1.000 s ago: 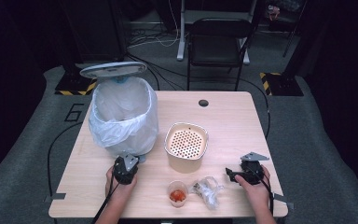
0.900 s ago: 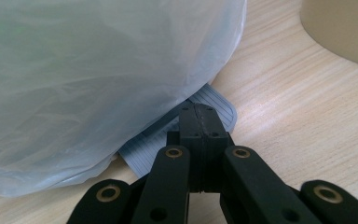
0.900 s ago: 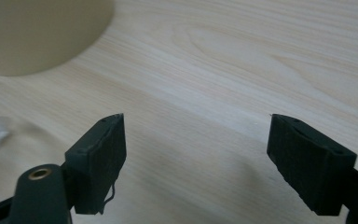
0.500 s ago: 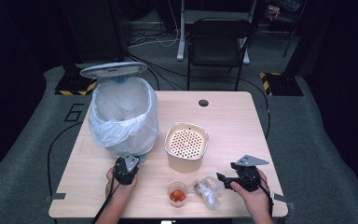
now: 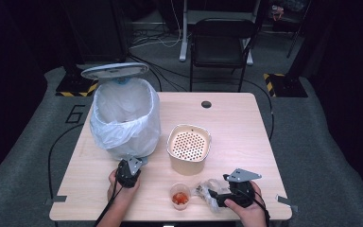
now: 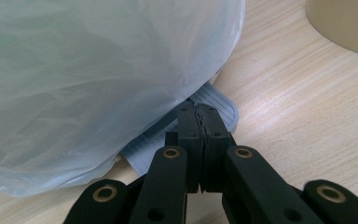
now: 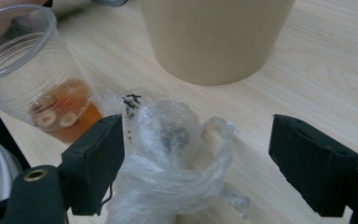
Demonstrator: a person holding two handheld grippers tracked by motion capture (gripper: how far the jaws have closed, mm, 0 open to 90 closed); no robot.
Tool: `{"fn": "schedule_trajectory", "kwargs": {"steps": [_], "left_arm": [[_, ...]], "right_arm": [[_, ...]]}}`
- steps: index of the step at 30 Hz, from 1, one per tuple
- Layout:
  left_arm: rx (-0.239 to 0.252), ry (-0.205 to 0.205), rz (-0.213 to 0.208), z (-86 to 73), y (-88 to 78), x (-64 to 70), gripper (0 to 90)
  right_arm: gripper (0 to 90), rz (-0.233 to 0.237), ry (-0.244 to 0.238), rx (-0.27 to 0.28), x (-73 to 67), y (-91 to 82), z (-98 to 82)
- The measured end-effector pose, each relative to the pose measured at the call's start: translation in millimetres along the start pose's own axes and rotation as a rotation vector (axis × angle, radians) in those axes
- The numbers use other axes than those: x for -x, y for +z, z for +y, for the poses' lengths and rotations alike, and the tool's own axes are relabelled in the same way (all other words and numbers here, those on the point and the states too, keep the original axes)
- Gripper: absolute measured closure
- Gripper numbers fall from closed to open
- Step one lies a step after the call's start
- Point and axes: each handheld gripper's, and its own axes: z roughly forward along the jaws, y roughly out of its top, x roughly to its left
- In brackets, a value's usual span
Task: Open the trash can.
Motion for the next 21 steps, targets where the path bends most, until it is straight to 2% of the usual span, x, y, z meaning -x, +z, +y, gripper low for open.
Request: {"fn": "schedule_trajectory", "kwargs": {"steps": [4, 11, 14, 21], "left_arm": [[-0.007, 0.009, -0.002, 0.2, -0.6, 0.3, 89.0], [0.0, -0.002, -0.004, -0.2, -0.1, -0.1, 89.0], [-0.007, -0.004, -0.013, 0.1, -0.6, -1.2, 89.0], [-0.006, -0.001, -0.009, 0.1, -0.6, -1.0, 88.9]], "right_arm": [[18.6, 0.02, -0.031, -0.019, -5.1, 3.8, -1.4], [17.9, 0.04, -0.047, -0.057, -11.0, 15.6, -5.9], [19.9, 0.028, -0.084, -0.103, -13.0, 24.2, -8.5], [26.3, 0.045, -0.094, -0.146, -11.6, 32.3, -11.9]]}}
